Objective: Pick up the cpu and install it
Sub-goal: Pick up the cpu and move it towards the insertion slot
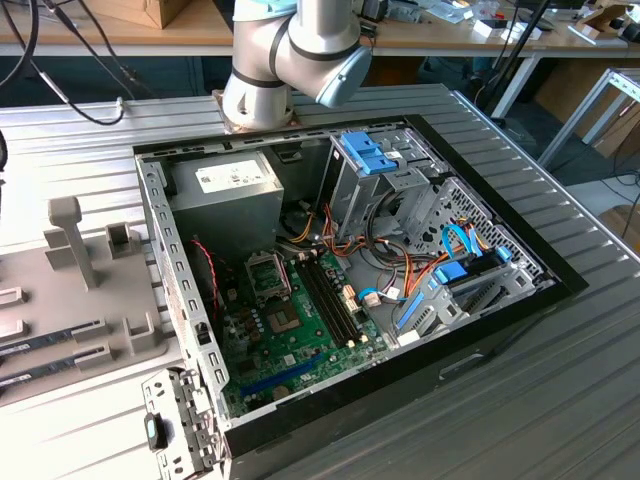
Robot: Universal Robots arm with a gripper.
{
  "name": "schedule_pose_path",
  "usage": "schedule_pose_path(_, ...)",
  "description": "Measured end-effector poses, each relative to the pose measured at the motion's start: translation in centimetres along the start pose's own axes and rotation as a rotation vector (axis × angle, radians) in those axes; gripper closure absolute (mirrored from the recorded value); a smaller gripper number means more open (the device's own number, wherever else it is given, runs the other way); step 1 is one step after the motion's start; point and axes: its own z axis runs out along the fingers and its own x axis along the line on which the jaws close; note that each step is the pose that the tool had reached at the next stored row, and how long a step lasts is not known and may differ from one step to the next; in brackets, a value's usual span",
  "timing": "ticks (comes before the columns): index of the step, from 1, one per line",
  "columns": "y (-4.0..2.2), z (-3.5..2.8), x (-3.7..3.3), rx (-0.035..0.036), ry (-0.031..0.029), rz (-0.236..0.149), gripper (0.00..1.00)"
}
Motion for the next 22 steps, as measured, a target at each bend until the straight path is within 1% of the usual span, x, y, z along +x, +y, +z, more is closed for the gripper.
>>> schedule_pose_path(2,0.05,-0.38,-0.01,-0.0015,-0.0001,0.000,0.53)
schedule_pose_path(9,0.13,-1.08,-0.03,-0.0047,-0.0003,0.000,0.53)
schedule_pose_path(17,0.19,-1.53,-0.05,-0.0075,-0.0004,0.000,0.53)
schedule_pose_path(22,0.24,-1.93,-0.06,-0.0097,-0.0005,0.000,0.53)
